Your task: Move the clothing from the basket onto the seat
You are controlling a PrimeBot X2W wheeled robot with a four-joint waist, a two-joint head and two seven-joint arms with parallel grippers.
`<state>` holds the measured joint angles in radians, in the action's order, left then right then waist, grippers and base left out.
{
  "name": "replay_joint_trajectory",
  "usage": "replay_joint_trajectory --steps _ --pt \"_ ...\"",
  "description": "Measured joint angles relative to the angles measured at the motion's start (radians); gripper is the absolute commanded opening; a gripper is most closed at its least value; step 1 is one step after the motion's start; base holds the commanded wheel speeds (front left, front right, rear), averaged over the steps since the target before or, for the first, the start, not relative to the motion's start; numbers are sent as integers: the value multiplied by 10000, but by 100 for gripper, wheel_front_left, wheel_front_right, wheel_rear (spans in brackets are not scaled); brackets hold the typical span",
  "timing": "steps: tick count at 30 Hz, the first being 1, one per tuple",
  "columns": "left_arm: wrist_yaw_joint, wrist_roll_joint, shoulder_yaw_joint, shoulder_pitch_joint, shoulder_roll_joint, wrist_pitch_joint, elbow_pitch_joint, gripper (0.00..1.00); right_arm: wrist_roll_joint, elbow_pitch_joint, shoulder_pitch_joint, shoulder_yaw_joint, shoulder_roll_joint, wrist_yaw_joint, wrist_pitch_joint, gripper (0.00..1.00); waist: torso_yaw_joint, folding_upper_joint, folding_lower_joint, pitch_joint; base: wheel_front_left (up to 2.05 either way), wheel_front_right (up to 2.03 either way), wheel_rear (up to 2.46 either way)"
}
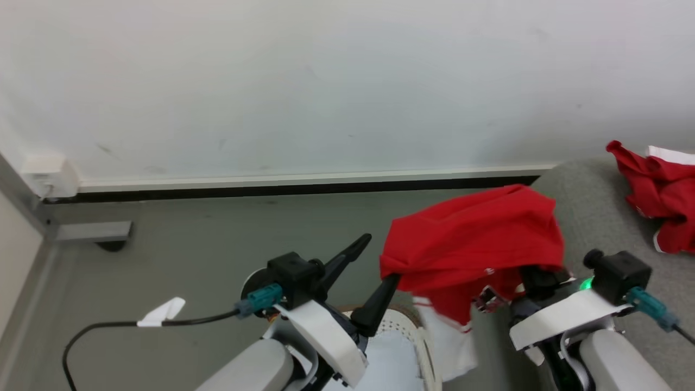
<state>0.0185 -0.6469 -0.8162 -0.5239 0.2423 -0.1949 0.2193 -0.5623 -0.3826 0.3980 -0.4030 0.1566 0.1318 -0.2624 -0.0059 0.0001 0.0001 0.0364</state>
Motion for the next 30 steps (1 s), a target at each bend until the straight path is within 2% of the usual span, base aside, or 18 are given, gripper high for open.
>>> replay_joint_trajectory --steps 15,20,30 --pt "42 552 -393 5 -15 -270 -364 100 788 1559 76 1636 746 0 61 0 -1976 0 0 593 0 0 0" --pt "19 604 -445 -47 92 -267 -334 100 963 1994 -138 2136 757 0 199 0 -2800 0 0 811 0 0 0" --pt "-90 744 -568 -176 221 -176 -311 100 1053 2562 -672 2725 391 0 238 0 -4202 0 0 1275 0 0 0"
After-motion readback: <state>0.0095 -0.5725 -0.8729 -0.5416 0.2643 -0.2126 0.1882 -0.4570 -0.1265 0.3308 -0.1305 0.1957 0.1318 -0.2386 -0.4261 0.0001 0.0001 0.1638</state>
